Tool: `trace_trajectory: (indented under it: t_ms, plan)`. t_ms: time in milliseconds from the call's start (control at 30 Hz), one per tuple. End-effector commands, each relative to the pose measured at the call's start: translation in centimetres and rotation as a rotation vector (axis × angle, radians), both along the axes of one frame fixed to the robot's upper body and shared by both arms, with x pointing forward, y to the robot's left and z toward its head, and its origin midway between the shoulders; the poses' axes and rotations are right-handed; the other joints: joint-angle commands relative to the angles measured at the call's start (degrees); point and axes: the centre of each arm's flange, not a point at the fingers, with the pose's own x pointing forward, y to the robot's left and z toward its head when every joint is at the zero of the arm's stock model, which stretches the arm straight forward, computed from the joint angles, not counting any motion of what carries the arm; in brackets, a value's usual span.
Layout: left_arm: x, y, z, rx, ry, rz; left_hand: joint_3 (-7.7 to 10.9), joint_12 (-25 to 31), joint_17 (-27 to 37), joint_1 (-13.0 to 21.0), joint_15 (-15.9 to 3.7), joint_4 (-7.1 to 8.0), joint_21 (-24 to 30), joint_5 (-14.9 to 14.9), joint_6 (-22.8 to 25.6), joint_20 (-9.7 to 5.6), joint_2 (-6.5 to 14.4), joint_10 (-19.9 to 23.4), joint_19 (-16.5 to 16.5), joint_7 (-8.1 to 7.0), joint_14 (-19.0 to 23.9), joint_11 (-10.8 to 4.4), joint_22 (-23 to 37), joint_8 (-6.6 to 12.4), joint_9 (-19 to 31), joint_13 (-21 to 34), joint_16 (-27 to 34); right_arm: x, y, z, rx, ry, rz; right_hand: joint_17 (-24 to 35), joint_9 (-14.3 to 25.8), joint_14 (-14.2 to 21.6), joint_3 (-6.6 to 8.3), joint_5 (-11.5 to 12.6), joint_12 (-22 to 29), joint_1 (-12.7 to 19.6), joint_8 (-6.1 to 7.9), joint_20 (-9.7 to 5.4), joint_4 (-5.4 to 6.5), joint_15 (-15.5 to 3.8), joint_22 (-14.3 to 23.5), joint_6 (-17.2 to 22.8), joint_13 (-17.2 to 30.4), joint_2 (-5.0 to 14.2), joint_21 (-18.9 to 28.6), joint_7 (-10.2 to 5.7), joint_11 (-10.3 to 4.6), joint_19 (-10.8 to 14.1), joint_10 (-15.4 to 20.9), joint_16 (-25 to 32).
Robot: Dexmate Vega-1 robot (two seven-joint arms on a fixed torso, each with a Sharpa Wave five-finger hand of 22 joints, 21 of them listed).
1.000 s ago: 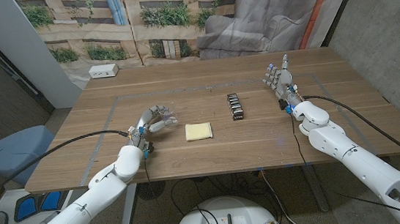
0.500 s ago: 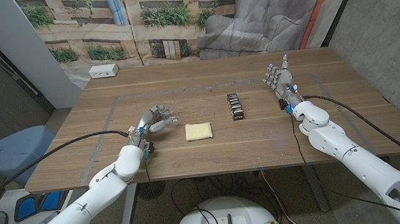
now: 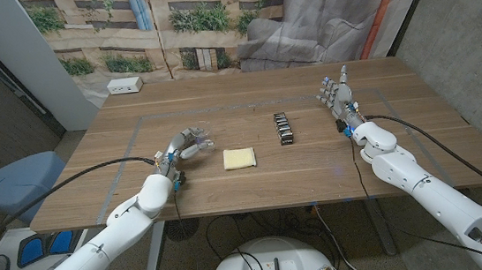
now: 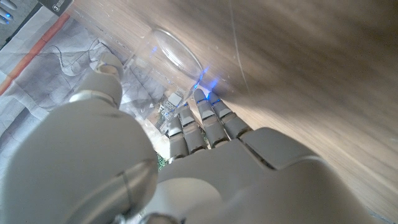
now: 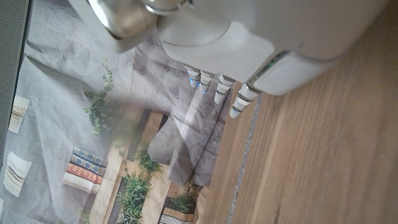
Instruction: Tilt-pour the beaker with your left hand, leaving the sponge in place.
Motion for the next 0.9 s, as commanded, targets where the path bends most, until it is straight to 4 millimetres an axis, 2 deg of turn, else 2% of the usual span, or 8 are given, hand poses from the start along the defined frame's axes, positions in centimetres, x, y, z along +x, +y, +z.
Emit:
trace_trajectory:
  t_ms: [33, 467, 567, 900]
  plan:
    - [0.1, 0.0, 0.0, 0.003, 0.024, -0.017, 0.12, -0.39, 0.07, -5.93, -3.60, 0.76, 0.08, -0.08, -0.71, -1.04, 4.79, -1.00, -0.21, -0.52, -0.83, 0.41, 0.14, -1.13, 0.12, -0.33, -0.07, 0.0, 0.0, 0.0, 0.000, 0.000, 0.000, 0.19, 0.09, -0.28, -0.40, 0.33, 0.34, 0.37, 0.32, 0.52, -0.02, -1.11, 0.26, -0.41, 0.30, 4.93, 0.18, -0.11, 0.02, -0.02, -0.36, 0.17]
    - [0.2, 0.2, 0.6, 0.018, 0.024, -0.034, -1.89, -1.06, -0.45, -7.87, -2.37, 0.85, -0.27, -0.19, -3.79, -0.89, 1.91, -5.09, -2.40, -1.15, -4.88, 1.03, 0.09, -5.34, -0.11, -2.31, -0.69, 0.0, 0.0, 0.0, 0.000, 0.000, 0.000, 0.19, 0.09, -0.25, -0.40, 0.33, 0.35, 0.37, 0.32, 0.52, -0.02, -1.08, 0.26, -0.39, 0.30, 4.92, 0.17, -0.11, -0.02, -0.05, -0.31, 0.19]
    - [0.2, 0.3, 0.8, 0.030, 0.022, -0.031, -2.58, -1.19, -0.54, -8.68, -1.70, 0.99, -0.23, -0.18, -4.89, -0.01, 1.00, -6.59, -2.99, -1.50, -6.18, 1.54, 0.07, -6.81, -0.13, -3.06, -0.67, 0.0, 0.0, 0.0, 0.000, 0.000, 0.000, 0.19, 0.09, -0.28, -0.40, 0.33, 0.33, 0.37, 0.30, 0.51, -0.02, -1.13, 0.26, -0.44, 0.30, 4.93, 0.18, -0.07, -0.03, -0.02, -0.36, 0.18]
    - [0.2, 0.1, 1.2, 0.049, 0.023, -0.044, -3.50, -1.46, -0.68, -9.89, -0.42, 1.19, -0.50, -0.06, -6.71, 0.13, -0.08, -10.21, -5.18, -1.72, -9.70, 2.53, 0.01, -9.54, -0.11, -4.61, -0.86, 0.0, 0.0, 0.0, 0.000, 0.000, 0.000, 0.19, 0.09, -0.26, -0.40, 0.33, 0.33, 0.37, 0.34, 0.53, -0.02, -1.16, 0.26, -0.37, 0.30, 4.93, 0.17, 0.02, -0.05, -0.04, -0.37, 0.18]
